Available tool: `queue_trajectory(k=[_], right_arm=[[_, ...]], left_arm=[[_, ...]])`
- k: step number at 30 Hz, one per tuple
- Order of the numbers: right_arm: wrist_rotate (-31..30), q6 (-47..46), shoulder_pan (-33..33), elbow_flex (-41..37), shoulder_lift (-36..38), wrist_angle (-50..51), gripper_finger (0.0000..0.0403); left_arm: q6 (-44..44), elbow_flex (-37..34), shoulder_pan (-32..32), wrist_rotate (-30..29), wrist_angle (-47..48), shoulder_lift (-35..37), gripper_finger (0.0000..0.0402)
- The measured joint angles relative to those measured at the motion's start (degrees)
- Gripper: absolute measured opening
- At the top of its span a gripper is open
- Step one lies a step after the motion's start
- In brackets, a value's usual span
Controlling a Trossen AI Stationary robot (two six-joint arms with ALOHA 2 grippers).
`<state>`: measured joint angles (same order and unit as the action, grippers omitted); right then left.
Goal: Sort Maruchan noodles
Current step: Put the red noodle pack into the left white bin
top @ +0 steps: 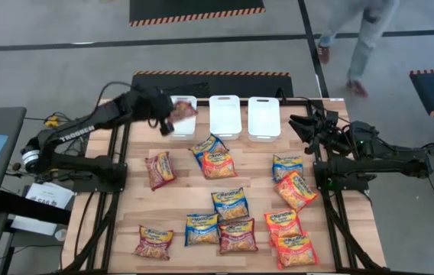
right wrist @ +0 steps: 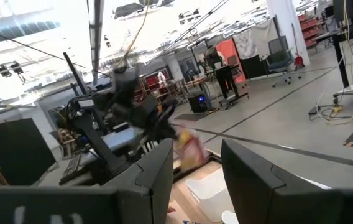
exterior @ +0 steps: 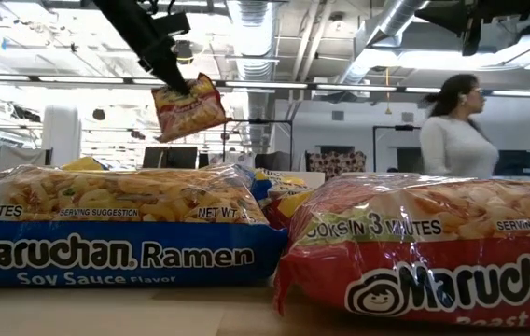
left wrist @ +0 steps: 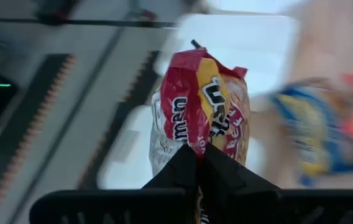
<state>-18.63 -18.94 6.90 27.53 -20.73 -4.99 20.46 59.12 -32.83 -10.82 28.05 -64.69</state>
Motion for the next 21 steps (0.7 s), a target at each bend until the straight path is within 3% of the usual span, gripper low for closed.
queue_trajectory(k=[9, 21], right_arm=[[0.0, 0.0, 0.0, 0.0, 0.0, 0.0, 0.0162], [-2.4, 0.0, 0.0, 0.0, 0.0, -0.1, 0.0162]], left_arm=[[5.8, 3.6, -13.2, 9.6, -3.3, -11.6, 0.0000], [10.4, 7.6, -16.0, 10.8, -3.1, -23.7, 0.0000]])
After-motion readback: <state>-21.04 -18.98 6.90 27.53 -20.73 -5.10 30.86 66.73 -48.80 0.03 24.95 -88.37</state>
